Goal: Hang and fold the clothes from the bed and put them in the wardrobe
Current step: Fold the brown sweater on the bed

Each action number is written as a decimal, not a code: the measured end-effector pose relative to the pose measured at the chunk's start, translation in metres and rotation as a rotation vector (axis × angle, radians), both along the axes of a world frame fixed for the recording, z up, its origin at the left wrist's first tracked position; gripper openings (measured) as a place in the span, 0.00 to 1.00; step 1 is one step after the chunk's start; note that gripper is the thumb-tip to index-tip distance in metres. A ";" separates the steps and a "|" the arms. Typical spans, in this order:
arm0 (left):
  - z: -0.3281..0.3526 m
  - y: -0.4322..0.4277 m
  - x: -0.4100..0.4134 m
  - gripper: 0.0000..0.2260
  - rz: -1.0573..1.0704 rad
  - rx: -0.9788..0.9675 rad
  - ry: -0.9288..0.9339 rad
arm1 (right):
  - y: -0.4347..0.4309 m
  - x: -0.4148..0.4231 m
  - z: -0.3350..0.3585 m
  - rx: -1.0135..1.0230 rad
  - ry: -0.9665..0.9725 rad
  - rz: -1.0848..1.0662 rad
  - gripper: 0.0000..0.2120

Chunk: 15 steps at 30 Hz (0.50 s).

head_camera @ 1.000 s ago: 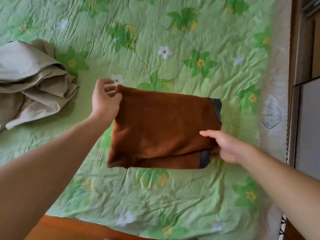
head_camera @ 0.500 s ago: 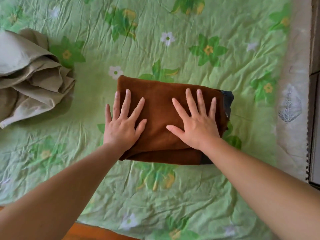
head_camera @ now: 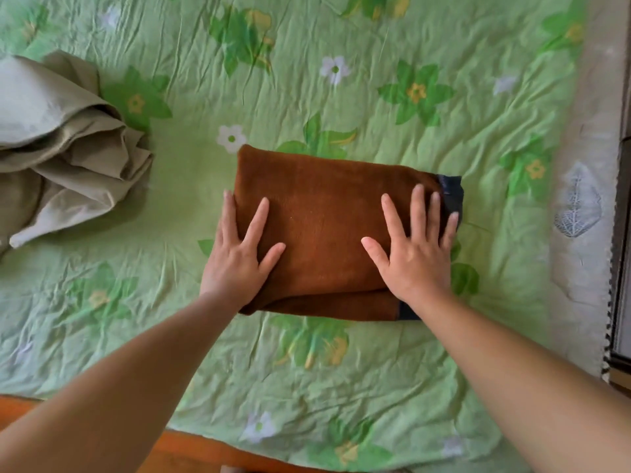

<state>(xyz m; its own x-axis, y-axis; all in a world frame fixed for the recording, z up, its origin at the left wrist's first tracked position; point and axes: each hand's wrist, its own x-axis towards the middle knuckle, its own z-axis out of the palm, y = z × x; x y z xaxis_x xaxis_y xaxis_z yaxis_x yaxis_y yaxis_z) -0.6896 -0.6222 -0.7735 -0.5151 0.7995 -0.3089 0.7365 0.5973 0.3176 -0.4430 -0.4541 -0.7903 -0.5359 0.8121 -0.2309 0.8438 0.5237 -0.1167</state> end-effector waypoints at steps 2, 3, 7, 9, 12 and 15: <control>-0.003 -0.003 0.002 0.35 0.070 0.002 -0.058 | -0.007 -0.002 0.002 -0.056 0.049 -0.140 0.39; -0.003 0.000 0.000 0.35 0.080 0.007 -0.079 | -0.009 -0.004 0.004 -0.092 0.106 -0.209 0.40; 0.010 0.004 -0.011 0.35 0.156 0.068 -0.205 | -0.009 0.003 0.018 -0.265 0.457 -0.561 0.34; 0.026 0.008 -0.017 0.31 0.270 0.108 -0.340 | -0.001 0.009 0.030 -0.414 0.614 -0.819 0.27; 0.053 0.020 -0.026 0.27 0.445 0.094 -0.643 | 0.015 0.019 0.046 -0.737 0.771 -1.002 0.24; 0.077 0.030 -0.031 0.25 0.535 0.051 -0.858 | 0.036 0.027 0.058 -1.062 0.831 -0.977 0.25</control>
